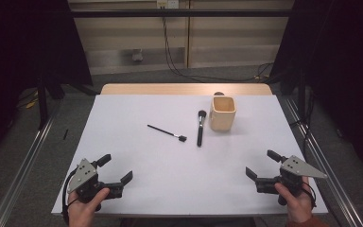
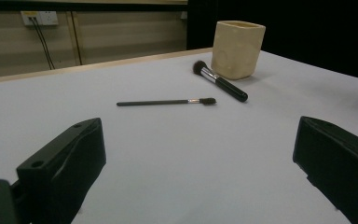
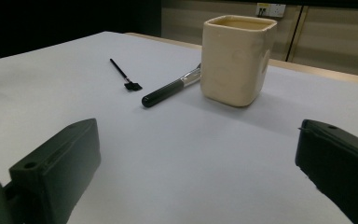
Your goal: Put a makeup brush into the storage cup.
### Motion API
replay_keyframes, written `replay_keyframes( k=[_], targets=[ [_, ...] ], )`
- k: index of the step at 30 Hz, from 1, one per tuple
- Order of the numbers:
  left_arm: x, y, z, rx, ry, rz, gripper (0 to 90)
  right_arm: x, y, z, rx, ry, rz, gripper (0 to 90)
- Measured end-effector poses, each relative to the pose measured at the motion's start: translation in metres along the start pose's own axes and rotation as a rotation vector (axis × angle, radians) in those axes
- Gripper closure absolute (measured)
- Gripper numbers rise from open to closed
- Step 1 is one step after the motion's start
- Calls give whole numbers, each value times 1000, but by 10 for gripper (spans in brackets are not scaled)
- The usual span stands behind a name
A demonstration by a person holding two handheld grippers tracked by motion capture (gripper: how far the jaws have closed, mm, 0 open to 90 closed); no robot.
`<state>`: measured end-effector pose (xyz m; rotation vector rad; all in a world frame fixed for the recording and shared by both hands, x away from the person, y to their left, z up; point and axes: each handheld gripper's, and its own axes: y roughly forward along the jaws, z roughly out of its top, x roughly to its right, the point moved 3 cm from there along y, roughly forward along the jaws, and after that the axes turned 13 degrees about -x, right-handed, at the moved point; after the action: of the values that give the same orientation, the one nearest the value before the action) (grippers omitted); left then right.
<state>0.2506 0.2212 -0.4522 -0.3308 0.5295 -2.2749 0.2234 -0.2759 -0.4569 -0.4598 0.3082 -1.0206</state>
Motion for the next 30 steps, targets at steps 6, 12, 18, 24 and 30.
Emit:
replay_keyframes(
  k=[6, 12, 18, 24, 30],
  targets=[
    [0, 1, -2, -19, -9, 1, 37, 0, 2, 1, -2, 4, 11, 0],
    [3, 3, 0, -25, 17, -26, 36, -2, 7, 2, -9, -5, 29, 0],
    [10, 6, 8, -29, 63, -59, 21, -6, 11, 4, -14, -13, 47, 0],
    [9, 9, 20, -17, 65, -52, 10, -6, 13, 4, -19, -11, 44, 0],
    [3, 17, 28, -23, 74, -68, 15, -6, 13, 4, -13, -1, 46, 0]
  ],
)
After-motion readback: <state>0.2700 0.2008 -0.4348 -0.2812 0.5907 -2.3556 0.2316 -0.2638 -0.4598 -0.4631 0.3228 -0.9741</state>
